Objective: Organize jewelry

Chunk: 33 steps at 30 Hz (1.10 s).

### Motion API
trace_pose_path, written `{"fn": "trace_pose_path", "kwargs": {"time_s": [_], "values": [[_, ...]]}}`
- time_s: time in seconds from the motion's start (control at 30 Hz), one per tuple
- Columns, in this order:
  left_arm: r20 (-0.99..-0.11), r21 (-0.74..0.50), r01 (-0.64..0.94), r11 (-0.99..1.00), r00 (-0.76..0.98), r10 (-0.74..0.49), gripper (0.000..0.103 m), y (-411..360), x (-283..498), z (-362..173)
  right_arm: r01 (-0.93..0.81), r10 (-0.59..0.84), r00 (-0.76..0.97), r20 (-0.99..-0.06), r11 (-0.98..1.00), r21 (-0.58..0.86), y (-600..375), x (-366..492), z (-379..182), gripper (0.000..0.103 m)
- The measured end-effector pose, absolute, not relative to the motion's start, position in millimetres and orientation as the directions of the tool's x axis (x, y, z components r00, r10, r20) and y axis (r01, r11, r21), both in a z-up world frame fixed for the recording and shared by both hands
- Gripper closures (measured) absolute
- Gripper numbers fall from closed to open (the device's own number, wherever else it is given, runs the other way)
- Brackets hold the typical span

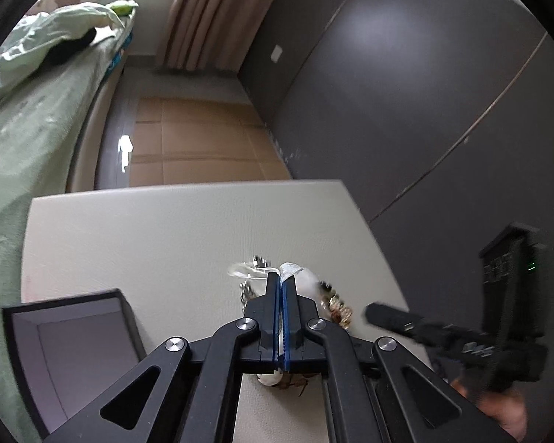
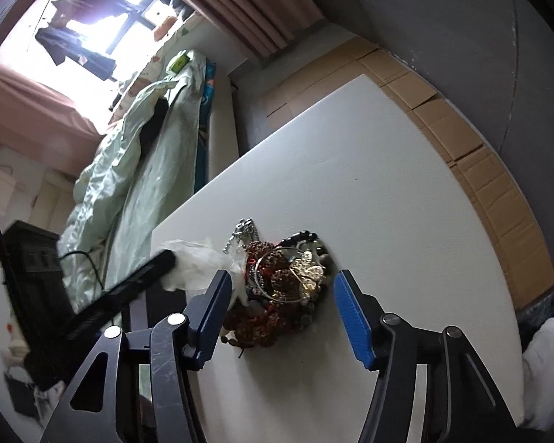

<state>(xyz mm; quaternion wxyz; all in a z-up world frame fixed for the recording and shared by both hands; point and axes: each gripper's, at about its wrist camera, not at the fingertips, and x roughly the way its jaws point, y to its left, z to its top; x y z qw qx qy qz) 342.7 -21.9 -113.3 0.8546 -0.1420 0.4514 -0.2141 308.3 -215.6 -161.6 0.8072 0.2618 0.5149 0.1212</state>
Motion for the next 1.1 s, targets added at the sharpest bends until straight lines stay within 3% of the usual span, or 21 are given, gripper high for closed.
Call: {"fn": "trace_pose_path", "kwargs": {"time_s": [0.47,0.53,0.57,0.63,0.67,1.1], "values": [[-0.647,-0.463,0.239,0.853,0.567,-0.51,0.103,2.2,326.1,-76.0,-0.101,0.284,0.346,-0.894,0.959,0.266,-156.5,329.6,-170.2,0.054],[-0.643,-0.463,0.237,0.854,0.574,-0.507,0.103,5.1,323.2,-72.8,-0.114,0.253,0.346,-0.903,0.967,0.227,-153.8,329.2,-170.2,0.075],[-0.641,-0.464,0.237,0.854,0.576,-0.508,0.103,6.4,321.5,-72.5,-0.111,0.249,0.351,-0.903,0.968,0.223,-156.2,328.3,-169.1,0.081],[-0.634,-0.467,0.237,0.852,0.581,-0.51,0.103,9.4,318.6,-70.2,-0.118,0.282,0.364,-0.888,0.959,0.256,-163.6,326.2,-164.5,0.094],[-0.633,-0.463,0.236,0.854,0.587,-0.505,0.103,10.5,316.7,-69.1,-0.122,0.3,0.375,-0.877,0.954,0.274,-167.4,324.0,-161.6,0.096],[-0.613,-0.446,0.2,0.872,0.641,-0.461,0.103,46.3,296.3,-56.7,-0.108,0.453,0.472,-0.756,0.881,0.461,-196.2,306.4,-134.6,0.099]]}}
